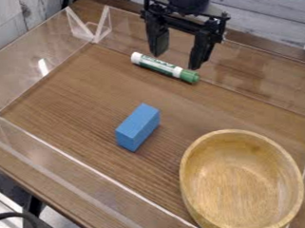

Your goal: Put the blue block in the brown bowl

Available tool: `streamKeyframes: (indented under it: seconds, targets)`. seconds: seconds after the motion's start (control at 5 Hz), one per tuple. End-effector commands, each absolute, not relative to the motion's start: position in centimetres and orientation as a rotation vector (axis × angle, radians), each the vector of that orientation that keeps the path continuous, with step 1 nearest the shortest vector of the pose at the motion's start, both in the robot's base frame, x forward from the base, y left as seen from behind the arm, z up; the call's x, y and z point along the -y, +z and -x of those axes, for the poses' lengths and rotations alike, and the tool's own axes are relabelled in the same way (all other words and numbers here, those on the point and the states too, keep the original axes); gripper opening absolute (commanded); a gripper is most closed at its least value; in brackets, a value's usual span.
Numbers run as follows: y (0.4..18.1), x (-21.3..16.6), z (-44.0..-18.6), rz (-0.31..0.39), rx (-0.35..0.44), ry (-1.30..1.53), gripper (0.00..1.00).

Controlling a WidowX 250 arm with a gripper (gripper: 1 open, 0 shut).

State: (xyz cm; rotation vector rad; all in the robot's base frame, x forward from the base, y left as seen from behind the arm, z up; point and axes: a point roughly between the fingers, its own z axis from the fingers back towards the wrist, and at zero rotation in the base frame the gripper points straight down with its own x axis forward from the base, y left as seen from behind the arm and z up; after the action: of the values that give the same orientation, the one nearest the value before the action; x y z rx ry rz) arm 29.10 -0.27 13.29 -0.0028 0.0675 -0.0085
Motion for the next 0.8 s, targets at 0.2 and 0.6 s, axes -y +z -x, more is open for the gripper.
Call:
streamKeyframes:
  seconds: [0.2, 0.6]
  targets:
    - [12.5, -0.1, -26.5, 0.004, -0.049, 0.002, 1.0]
    - [11.7, -0.9, -24.8, 0.006, -0.022, 0.003, 1.0]
